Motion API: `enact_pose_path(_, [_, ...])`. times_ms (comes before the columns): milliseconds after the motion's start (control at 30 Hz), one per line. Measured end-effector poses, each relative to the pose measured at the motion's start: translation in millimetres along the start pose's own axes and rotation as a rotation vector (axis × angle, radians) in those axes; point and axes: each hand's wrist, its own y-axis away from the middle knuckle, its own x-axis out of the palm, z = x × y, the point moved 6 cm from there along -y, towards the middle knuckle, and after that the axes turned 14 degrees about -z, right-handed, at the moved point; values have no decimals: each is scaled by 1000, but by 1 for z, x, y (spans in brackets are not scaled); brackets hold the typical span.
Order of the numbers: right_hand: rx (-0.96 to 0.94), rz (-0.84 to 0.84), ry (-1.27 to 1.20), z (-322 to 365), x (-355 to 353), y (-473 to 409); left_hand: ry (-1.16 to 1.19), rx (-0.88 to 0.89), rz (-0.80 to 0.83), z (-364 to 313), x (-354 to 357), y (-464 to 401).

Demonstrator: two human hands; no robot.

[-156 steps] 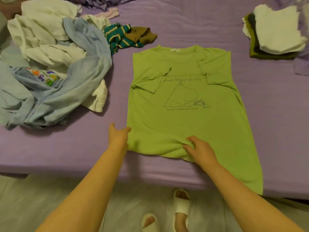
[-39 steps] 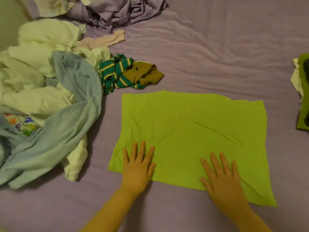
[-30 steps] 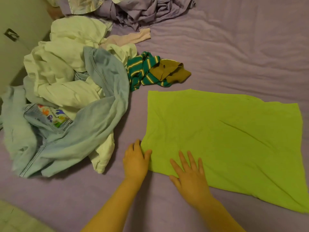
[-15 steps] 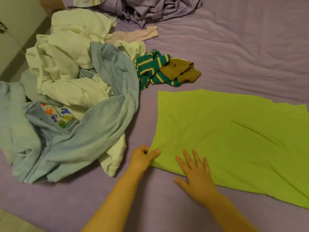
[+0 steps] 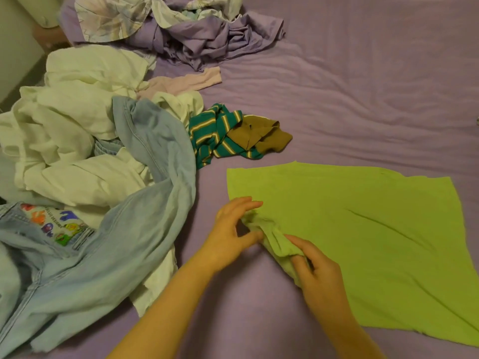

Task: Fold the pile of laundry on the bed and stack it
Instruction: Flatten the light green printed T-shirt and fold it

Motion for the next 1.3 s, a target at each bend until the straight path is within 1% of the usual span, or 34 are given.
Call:
enact_pose_path(33, [23,-21,-49,1,-9,-6,-122,111,160,-8,10,-9])
enact_pose_path(67, [54,-40,-108,3,-17,-12,-233,176,306,-15,22,-19])
enact_pose_path(100, [93,-65,-174,2,-26,-18,-339,219,405,-20,34,-30])
enact_pose_path(167, [170,-153,-294,-1,-43,-30,-468,242,509,-34,54,-58])
enact_pose_path(300, [272,-330,-402,-21,-79,-52,-405,178,611,-46,78,-102])
enact_pose_path(367, [287,-394,-400,-34,-98,-63,-468,200,623,-48,83,-116])
enact_pose_path(467, [334,-448,-407,-56,-125,-75,-524,183,645,-50,89,-132])
enact_pose_path(567, [344,-489,-373,-75,-155,-82,-537,222,614,-65,103,-141])
enact_pose_path(667, [405,-592,-332,-95,-188,-83,-554,255,617,-83,131,-147])
enact_pose_path(767, [468,-718,-269,-116,-229,-77,-638,251,674,-92,162,-153])
enact_pose_path(867, [480,-774,-206,-133,-260,-66,-702,259,684,-103,186,-161])
enact_pose_path(933, [513,-808,-203,-143,-275,-59,-592,248,646,-121,204,-166])
enact_pose_path(1067, [565,-885,-246,-163,-296,-45,-257,218,509,-168,245,-175])
enact_pose_path(1133, [591,-904,-269,-171,-298,-33,-213,246,485,-186,273,-177])
enact_pose_path(1200, [674,-927,-336,-181,-295,-18,-272,310,499,-199,306,-177])
enact_pose_path(1300, [798,-960,-411,-201,-293,3,-544,476,539,-202,357,-175])
